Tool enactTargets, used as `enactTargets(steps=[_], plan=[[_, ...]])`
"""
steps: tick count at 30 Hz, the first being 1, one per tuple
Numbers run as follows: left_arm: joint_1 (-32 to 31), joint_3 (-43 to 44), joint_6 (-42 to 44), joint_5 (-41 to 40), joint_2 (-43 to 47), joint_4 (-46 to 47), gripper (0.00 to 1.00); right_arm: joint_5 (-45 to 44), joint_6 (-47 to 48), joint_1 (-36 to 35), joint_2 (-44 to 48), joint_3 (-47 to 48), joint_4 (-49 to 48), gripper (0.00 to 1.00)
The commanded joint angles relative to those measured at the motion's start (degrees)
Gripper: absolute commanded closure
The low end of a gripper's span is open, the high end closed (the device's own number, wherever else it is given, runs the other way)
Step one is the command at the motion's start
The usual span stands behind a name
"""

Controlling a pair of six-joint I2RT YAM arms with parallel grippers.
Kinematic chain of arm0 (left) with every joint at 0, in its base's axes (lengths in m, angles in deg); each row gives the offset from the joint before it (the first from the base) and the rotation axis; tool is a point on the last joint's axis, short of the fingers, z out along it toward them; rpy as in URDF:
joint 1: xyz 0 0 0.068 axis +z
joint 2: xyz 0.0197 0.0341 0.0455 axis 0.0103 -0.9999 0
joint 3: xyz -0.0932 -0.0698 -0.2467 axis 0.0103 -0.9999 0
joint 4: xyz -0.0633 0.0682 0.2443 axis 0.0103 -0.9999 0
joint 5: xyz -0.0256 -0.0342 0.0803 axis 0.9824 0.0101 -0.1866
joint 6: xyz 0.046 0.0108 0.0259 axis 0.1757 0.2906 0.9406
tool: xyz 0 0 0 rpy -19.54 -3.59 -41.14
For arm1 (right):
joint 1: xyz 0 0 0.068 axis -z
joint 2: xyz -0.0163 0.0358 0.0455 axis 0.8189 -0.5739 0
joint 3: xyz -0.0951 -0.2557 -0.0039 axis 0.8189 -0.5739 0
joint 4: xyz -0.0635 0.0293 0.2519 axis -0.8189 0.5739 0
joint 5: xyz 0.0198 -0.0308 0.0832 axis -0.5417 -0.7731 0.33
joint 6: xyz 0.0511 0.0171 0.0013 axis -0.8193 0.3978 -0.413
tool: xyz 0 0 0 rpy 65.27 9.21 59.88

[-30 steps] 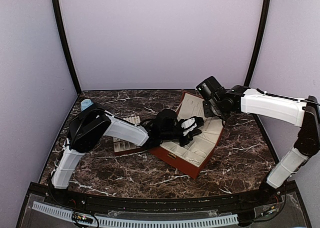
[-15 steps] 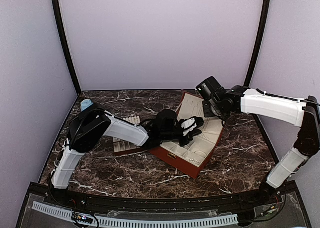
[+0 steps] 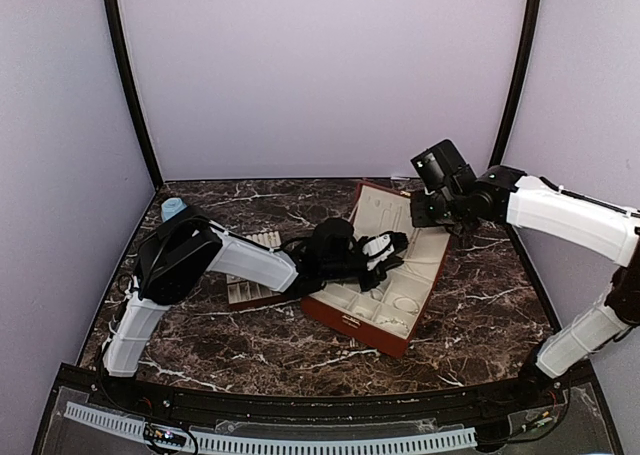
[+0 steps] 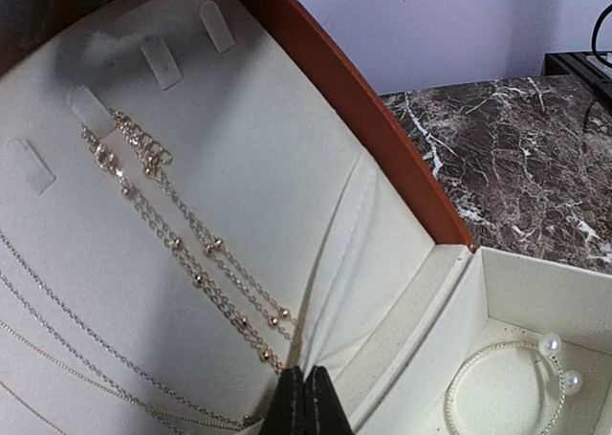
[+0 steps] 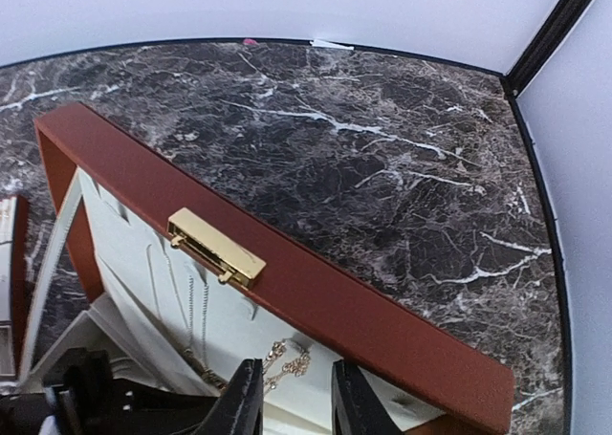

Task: Organize the mixed jewelry
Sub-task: Hang the necklace on the necklace hanger.

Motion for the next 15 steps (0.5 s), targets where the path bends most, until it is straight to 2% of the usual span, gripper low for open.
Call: enactTargets(steps=[1, 8, 10, 15], plan=[[-0.6, 0.9, -1.2, 0.4, 1.5, 4.3, 1.00, 3.7, 0.8, 1.2, 5.1, -0.4, -4.4, 0.71], [-0.5, 1.6, -1.2, -0.6, 1.2, 4.1, 1.00, 18.2, 4.6, 1.2, 9.0, -2.3, -9.4, 0.66], [-0.5, 1.6, -1.3, -0.9, 1.2, 4.1, 0.98, 19.6, 4.6, 1.3, 10.0, -2.7, -10.1, 0.66], [-0.5, 2.0, -1.4, -1.0, 1.5, 3.8, 0.86, 18.8, 4.9, 1.3, 12.9, -3.9, -11.7, 0.64]])
